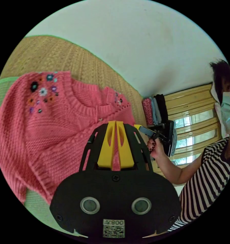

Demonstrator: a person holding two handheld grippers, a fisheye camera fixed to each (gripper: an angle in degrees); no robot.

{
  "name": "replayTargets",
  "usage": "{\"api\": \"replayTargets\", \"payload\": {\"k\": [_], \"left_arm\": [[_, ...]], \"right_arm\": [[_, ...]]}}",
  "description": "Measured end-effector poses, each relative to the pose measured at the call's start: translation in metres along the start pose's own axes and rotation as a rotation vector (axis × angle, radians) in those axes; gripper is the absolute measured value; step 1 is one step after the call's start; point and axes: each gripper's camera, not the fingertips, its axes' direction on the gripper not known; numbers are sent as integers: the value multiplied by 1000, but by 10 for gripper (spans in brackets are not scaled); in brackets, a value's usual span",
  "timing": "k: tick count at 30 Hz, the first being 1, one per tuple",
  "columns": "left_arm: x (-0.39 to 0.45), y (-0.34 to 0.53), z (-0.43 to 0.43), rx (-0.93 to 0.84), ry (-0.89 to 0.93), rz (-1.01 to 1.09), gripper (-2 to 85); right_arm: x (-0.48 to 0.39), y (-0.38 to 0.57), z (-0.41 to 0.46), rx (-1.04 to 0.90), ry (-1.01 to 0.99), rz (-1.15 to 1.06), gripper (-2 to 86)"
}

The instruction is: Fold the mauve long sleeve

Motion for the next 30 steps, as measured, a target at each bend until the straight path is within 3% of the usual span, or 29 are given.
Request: {"api": "replayTargets", "payload": {"k": [2,5,8,9,15,18,21,26,30], "left_arm": [[7,-8,23,-27,74,50,3],[21,-23,63,-121,113,134,2],[22,-26,97,-275,-114,183,2],[19,-22,98,-287,-93,202,2],[11,51,13,-165,-52,178,3],[-12,101,-22,-144,-131,98,3],[-46,138,-36,-240,-125,-4,4],[-67,203,-134,-2,-48,-71,9],[-116,306,-239,218,-75,-389,26]], "right_arm": [[11,0,0,8,113,44,1],[11,3,16,-49,102,5,1],[-5,5,18,-24,174,-39,1],[-7,5,18,-28,187,-43,2],[-27,-7,8,-54,119,-65,2],[-50,-10,8,-33,41,-117,2],[-64,-14,50,-220,14,-167,1],[-99,-38,41,-171,28,-234,1],[-139,-51,64,-257,-95,-329,1]]}}
